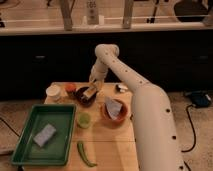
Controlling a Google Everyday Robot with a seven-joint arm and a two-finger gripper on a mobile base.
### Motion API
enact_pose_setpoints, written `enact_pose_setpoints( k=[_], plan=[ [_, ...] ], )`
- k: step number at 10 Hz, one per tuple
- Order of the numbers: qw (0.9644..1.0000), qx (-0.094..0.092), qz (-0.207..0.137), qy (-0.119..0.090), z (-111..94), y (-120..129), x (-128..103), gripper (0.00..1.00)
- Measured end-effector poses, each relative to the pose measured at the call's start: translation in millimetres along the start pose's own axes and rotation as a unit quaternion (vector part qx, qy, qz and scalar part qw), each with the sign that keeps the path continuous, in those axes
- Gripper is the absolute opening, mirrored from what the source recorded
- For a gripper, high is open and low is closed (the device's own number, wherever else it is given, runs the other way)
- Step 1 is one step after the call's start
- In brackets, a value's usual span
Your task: Place eraser in purple bowl
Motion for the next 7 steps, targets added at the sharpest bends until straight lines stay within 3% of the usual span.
enact_pose_setpoints(
  k=[2, 3, 7],
  plan=[
    [1.0, -0.002, 0.0, 0.004, 1.5, -1.4, -2.4, 0.76],
    [1.0, -0.002, 0.001, 0.005, 2.1, -1.2, -3.0, 0.79],
    [1.0, -0.001, 0.005, 0.006, 2.8, 1.1, -4.6, 0.8]
  ],
)
